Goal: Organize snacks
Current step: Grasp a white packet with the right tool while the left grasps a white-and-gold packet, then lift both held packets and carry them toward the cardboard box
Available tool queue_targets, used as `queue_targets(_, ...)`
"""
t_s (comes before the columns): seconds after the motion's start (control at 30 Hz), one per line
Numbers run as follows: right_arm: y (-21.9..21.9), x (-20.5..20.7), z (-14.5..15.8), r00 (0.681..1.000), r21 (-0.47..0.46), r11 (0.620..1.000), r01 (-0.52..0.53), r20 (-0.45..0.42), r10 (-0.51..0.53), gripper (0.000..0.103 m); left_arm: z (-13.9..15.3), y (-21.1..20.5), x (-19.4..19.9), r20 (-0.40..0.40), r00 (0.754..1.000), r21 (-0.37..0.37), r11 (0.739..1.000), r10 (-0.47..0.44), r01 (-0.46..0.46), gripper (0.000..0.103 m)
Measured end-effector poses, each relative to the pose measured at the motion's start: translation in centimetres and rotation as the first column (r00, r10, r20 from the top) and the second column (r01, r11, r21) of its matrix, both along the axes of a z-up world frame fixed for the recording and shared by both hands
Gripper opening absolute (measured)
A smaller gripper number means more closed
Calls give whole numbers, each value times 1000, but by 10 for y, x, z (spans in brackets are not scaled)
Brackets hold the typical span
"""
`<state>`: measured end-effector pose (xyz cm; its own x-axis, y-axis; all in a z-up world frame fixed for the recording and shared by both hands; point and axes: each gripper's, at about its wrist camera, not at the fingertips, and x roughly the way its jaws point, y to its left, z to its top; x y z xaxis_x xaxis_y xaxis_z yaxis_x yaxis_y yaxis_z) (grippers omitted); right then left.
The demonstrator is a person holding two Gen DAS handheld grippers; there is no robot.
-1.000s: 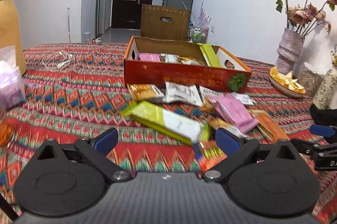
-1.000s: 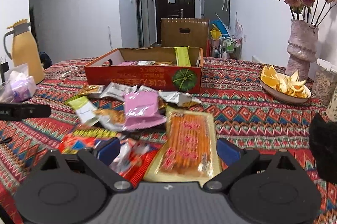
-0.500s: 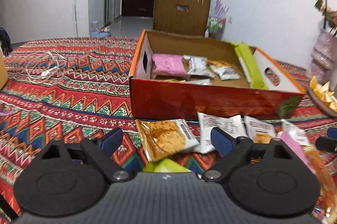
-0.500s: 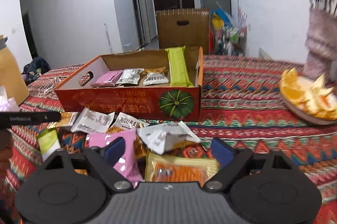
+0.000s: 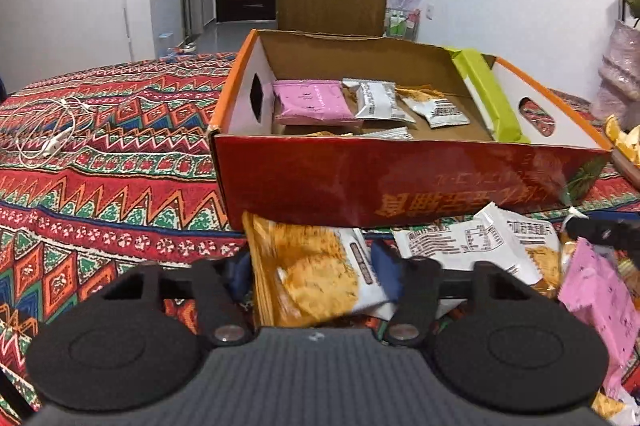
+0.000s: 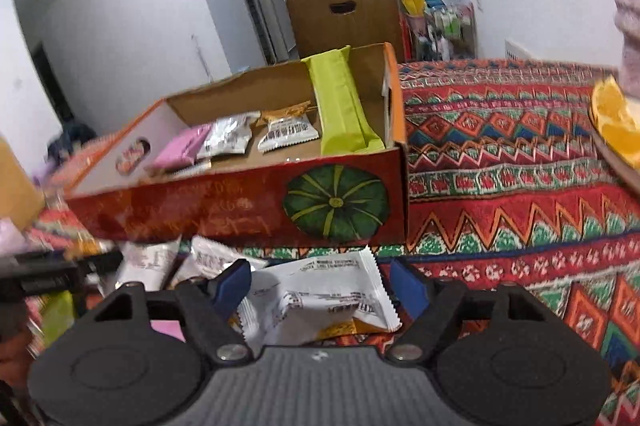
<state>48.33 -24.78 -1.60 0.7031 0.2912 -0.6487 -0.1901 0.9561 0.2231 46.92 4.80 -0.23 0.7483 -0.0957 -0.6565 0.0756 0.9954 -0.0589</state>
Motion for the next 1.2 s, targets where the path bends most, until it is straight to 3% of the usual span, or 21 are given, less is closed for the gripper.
queue_targets(0.1,6,-7,0,1000,-85,996,-14,16,15,63,0,2,-1,1,1000,-5,1000,-13,13,37)
queue_targets(0.2,5,-14,-1,999,-133,991,-26,34,31,61,0,1,-6,7,1000,6,1000,-17,17,36)
queue_targets(0.4,8,-23,2,998,-194,981,-23,51,34,43,7,1,-20,14,1000,-1,1000,-11,11,22)
queue_targets(0.5,6,-29,1,997,-171,985,-22,63,33,43,15,0,-32,36,999,-2,1000,-10,10,15)
queue_targets(0.8,-12,-63,21,988,-89,995,47,149,-33,42,50,-4,-90,113,994,-40,999,1,3,15)
queue_targets(0.97,-23,-100,49,973,-42,996,79,221,-68,42,66,-8,-130,138,990,-79,997,4,7,15)
queue_targets(1.2,-14,-168,67,970,-21,1000,16,242,-10,43,74,-24,-188,145,989,-97,994,-30,45,15)
